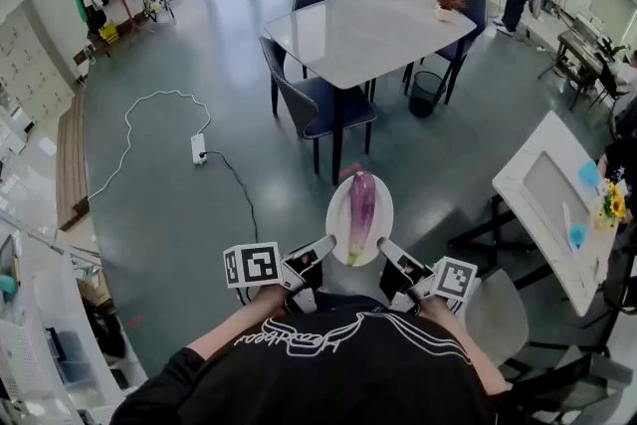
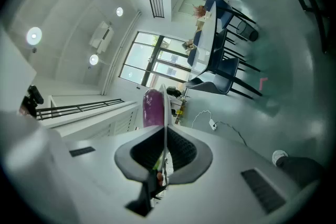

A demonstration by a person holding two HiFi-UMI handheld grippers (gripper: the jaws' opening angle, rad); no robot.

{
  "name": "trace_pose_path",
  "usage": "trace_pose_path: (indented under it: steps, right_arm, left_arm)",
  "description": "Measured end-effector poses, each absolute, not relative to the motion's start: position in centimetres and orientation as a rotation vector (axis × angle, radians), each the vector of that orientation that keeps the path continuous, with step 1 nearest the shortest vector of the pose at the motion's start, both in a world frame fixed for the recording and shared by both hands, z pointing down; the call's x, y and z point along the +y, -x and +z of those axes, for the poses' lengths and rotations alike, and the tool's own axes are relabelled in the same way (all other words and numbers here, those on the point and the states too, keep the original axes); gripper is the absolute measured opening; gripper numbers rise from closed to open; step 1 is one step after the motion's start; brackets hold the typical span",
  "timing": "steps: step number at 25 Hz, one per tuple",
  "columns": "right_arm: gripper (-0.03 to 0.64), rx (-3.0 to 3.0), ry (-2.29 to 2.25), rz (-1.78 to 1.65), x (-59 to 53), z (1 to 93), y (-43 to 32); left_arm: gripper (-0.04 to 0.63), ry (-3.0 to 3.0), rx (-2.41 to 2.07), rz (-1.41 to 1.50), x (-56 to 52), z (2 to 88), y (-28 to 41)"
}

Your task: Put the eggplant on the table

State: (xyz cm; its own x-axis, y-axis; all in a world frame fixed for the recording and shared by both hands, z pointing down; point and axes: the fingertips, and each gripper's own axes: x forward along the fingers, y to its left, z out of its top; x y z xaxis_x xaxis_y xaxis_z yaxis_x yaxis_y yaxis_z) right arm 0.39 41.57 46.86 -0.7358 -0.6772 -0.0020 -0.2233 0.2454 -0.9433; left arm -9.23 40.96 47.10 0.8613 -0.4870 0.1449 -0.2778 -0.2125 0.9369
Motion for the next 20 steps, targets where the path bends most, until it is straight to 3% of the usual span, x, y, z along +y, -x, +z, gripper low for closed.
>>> trace_pose_path:
  steps: [20]
  right_arm:
    - [0.018,2.038,0.877,-1.619,42.1,48.7,-0.3]
  left_arm:
    - [0.020,-1.757,-0.587,-0.220,41.7,48.0,9.5]
